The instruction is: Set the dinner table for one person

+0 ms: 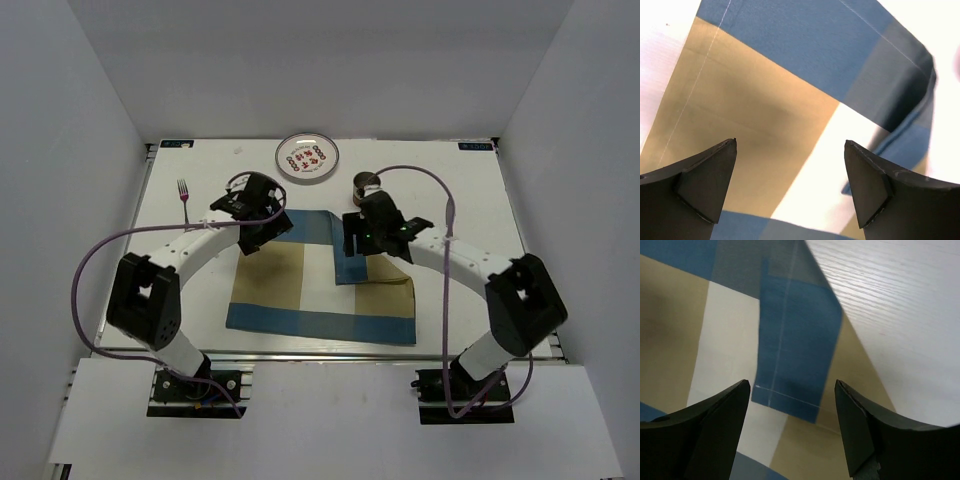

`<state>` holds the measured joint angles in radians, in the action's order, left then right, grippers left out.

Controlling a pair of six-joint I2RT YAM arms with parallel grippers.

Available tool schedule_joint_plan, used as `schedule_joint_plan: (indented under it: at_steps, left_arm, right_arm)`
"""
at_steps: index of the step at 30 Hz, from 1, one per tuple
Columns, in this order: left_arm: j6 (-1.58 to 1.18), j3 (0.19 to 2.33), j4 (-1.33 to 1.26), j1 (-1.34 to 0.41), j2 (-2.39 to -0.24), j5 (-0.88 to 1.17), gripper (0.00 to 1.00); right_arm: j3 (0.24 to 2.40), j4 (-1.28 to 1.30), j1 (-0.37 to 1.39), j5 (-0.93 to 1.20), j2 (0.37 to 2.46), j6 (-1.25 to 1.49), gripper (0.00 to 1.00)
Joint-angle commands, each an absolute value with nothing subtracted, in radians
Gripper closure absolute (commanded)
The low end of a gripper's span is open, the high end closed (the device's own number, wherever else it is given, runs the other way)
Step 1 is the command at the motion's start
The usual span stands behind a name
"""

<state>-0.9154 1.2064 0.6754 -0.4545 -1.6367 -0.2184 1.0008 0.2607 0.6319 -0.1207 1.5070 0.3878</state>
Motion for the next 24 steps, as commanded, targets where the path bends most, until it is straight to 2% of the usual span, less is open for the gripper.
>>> schedule_joint_plan:
  at_steps: [1, 4, 8, 10, 16, 17, 19, 24]
  left_arm:
    - [-0.93, 1.151, 0.62, -0.459, -1.55, -0.181, 0.02]
    - [-0.931, 1.088, 0.604, -0.459, -1.52, -0.163, 0.02]
    - [-0.939, 1.002, 0.56, -0.459, -1.49, -0.14, 0.02]
    - [-0.939, 0.971, 0.554, -0.459, -1.489, -0.13, 0.02]
    - [-0.934, 0.899, 0.515, -0.459, -1.497, -0.115, 0.02]
    - [-0.933, 0.893, 0.511, -0.459, -1.5, -0.11, 0.02]
    - [-0.934, 0.881, 0.503, -0.459, -1.52, -0.109, 0.02]
    - [-0.936, 0.864, 0.489, -0.459, -1.557, -0.115, 0.02]
  right_arm:
    - [1.094, 0.298, 0.686, -0.218, 1.606, 0.376, 0.26]
    - [1.132, 0.311, 0.748, -0.233, 1.687, 0.385, 0.27]
    - [1.157, 0.331, 0.813, -0.241, 1.77, 0.393, 0.33]
    - [1.151, 0.327, 0.827, -0.241, 1.787, 0.4, 0.41]
    - [1.14, 0.33, 0.864, -0.277, 1.827, 0.413, 0.55]
    - [1.143, 0.336, 0.867, -0.284, 1.832, 0.417, 0.65]
    - [1.143, 0.342, 0.873, -0.295, 1.839, 0.422, 0.74]
    - [1.144, 0.348, 0.882, -0.319, 1.842, 0.43, 0.81]
